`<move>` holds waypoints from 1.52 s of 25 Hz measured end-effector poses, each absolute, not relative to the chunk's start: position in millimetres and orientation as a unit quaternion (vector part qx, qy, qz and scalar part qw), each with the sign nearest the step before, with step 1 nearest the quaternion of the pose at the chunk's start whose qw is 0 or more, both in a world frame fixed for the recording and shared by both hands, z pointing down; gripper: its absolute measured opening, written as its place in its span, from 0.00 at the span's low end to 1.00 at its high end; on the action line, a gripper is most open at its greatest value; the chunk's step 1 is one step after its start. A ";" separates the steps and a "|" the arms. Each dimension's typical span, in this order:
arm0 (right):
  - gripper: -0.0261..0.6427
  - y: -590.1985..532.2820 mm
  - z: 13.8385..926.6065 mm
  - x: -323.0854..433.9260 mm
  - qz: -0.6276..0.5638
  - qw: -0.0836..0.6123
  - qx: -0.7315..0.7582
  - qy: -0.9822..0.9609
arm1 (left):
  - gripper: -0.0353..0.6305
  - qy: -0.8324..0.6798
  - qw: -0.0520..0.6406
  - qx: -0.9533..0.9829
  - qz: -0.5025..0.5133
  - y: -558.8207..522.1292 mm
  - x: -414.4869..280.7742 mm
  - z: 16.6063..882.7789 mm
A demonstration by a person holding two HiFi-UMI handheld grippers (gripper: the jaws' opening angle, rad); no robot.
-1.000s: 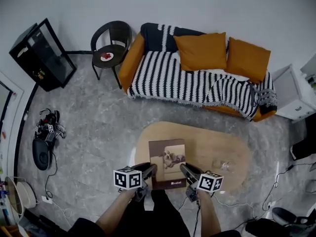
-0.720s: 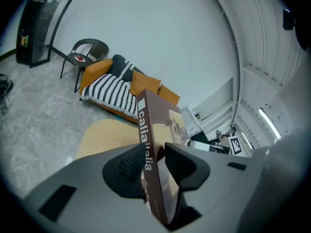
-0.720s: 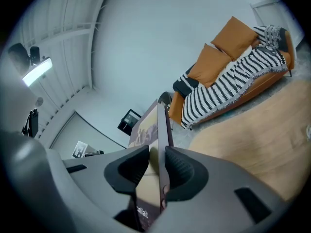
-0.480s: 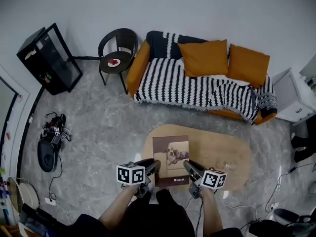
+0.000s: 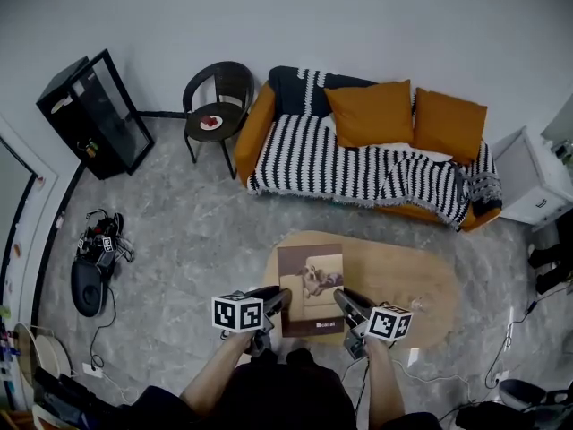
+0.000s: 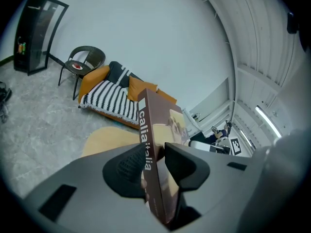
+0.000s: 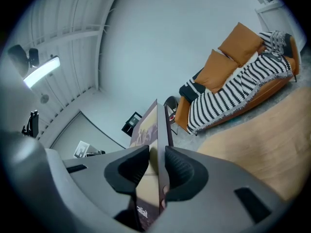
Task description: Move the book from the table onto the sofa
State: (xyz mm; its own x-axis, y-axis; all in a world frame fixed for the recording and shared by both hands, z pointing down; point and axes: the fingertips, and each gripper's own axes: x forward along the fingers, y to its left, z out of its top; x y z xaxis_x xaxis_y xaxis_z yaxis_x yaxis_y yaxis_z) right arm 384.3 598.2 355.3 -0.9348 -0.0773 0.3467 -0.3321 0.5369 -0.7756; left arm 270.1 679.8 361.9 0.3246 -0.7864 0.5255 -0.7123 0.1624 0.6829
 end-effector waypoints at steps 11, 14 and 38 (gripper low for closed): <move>0.22 602.5 351.1 373.7 0.470 0.146 0.075 -0.867 | 0.25 -0.607 0.492 0.623 -0.052 694.9 267.0 352.5; 0.22 603.8 352.4 369.5 0.471 0.154 0.047 -0.867 | 0.25 -0.623 0.492 0.604 -0.064 702.7 268.5 352.0; 0.19 766.5 361.2 218.9 0.414 0.276 -0.141 -0.856 | 0.22 -0.724 0.481 0.465 -0.166 895.1 161.5 360.5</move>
State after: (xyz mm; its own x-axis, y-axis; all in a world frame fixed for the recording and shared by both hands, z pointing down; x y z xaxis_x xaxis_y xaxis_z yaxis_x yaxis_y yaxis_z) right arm 218.9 766.5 361.2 -0.8076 0.4694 0.3569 0.0117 0.6179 -0.7862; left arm 161.5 895.1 360.5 -0.1042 -0.8335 0.5426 -0.5145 0.5121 0.6877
